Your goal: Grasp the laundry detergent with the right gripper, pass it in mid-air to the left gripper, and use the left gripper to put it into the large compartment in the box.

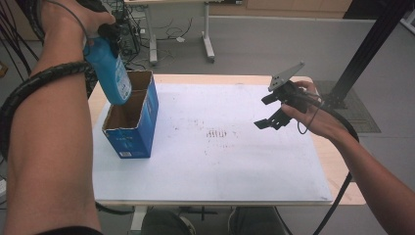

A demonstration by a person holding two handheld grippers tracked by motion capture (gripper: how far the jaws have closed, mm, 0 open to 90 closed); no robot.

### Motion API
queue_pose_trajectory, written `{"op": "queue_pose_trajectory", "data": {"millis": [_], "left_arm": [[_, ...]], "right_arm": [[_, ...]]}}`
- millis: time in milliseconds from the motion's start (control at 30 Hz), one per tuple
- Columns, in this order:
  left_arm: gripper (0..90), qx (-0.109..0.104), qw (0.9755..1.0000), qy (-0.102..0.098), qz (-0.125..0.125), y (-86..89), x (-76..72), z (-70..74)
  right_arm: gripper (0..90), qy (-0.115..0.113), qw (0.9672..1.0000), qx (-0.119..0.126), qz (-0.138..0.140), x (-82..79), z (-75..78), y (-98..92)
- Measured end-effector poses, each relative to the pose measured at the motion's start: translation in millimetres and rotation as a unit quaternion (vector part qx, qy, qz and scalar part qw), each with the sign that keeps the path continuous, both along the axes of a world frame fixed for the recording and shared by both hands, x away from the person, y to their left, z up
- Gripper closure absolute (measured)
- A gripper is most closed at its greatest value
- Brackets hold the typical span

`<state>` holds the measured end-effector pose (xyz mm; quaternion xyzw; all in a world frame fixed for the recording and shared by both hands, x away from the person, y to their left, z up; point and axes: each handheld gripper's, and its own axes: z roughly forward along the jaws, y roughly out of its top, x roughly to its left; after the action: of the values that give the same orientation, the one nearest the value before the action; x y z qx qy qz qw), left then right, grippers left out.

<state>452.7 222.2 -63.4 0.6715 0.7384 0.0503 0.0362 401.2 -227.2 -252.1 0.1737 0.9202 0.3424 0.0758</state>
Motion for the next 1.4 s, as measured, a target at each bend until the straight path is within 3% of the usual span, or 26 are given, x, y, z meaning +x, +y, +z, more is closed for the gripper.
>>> {"op": "queue_pose_trajectory", "data": {"millis": [600,1133,1400], "left_arm": [[36.8,-0.008,0.9999,0.015,-0.001,3.5,4.5,-37.2],[36.8,-0.008,0.9999,0.01,-0.001,8.2,6.9,-72.0],[36.8,-0.008,0.9999,0.013,-0.002,8.3,8.1,-97.6]], "right_arm": [[5.7,0.003,1.0,-0.001,0.002,0.2,-3.3,3.2],[5.7,0.004,1.0,-0.002,-0.003,0.9,-4.7,2.6],[5.7,0.005,1.0,-0.005,-0.003,0.8,-6.3,2.5]]}}
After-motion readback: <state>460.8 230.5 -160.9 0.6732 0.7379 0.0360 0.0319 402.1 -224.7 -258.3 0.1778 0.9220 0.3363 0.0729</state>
